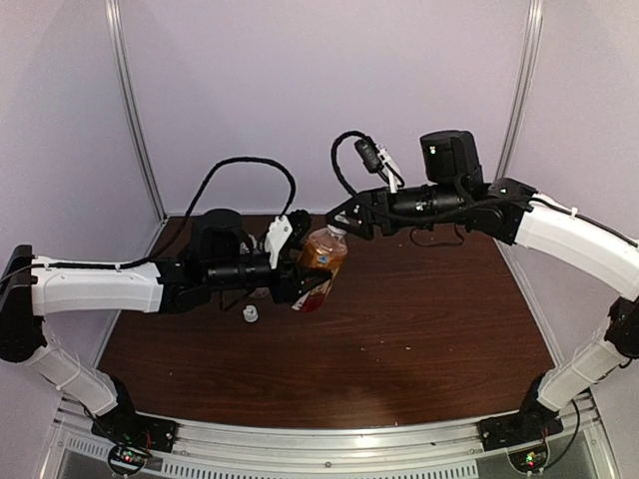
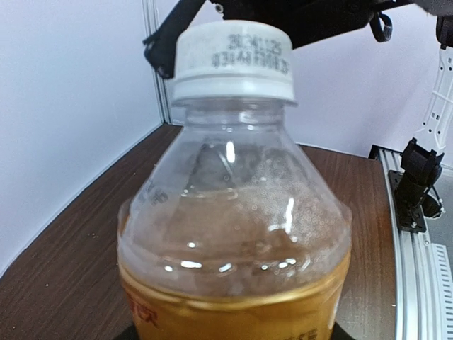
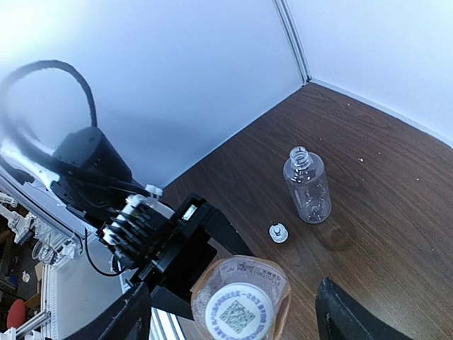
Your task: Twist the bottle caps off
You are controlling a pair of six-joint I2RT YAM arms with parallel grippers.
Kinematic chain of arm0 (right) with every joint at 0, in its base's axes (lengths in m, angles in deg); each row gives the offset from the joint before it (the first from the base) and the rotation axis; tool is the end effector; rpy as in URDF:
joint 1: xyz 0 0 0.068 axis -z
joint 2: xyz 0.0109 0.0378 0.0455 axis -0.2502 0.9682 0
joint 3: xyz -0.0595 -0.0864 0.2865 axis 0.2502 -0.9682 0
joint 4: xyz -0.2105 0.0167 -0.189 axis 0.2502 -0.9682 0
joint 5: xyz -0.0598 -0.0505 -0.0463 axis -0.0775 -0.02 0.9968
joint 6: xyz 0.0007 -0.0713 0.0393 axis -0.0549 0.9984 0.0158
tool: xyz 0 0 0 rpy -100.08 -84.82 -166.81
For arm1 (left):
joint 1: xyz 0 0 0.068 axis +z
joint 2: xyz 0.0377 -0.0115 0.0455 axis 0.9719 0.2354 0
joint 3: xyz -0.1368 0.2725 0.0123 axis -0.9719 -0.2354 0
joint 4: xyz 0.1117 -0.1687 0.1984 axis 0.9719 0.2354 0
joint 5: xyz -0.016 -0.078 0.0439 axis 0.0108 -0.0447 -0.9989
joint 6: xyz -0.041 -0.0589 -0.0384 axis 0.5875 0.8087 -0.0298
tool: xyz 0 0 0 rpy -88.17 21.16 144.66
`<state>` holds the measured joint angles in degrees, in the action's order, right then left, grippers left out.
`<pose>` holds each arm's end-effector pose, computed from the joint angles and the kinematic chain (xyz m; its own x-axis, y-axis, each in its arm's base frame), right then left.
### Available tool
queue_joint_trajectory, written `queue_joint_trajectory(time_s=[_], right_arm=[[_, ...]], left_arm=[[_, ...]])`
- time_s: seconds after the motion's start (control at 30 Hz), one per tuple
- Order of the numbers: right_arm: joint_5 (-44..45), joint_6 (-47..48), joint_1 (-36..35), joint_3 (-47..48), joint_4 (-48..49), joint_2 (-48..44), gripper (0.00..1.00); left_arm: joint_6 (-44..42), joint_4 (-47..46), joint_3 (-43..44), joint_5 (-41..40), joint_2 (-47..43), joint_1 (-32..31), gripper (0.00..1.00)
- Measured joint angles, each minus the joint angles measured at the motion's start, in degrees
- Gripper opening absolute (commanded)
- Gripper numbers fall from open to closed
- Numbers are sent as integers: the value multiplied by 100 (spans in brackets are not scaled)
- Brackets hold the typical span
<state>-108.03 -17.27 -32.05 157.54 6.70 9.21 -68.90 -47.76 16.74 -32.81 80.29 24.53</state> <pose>0.2388 0.3025 0.4178 -0.5192 -0.1592 -0.8397 -0.8296 0.3299 0.4504 0.2202 -0.3132 0.2942 -0.1718 0.1664 -0.9710 0.9213 0.3762 -0.0986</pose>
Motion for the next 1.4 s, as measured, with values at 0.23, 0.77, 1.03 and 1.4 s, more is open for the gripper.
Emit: queue_joint_trajectory(time_s=[0.23,0.77,1.03,1.4], right_arm=[[0,66,0,0,140,-212,75],[-44,111,-4,0,133,-157,45],[-136,105,-9,13,133,-98,30],[-151,219,-11,15,133,-79,0]], left_arm=[[431,-570,-153,358,0,0,36],[966,-1078,-162,750,118,0,32],[1021,-1071,-162,752,160,0,32],[1172,-1062,-162,767,168,0,30]])
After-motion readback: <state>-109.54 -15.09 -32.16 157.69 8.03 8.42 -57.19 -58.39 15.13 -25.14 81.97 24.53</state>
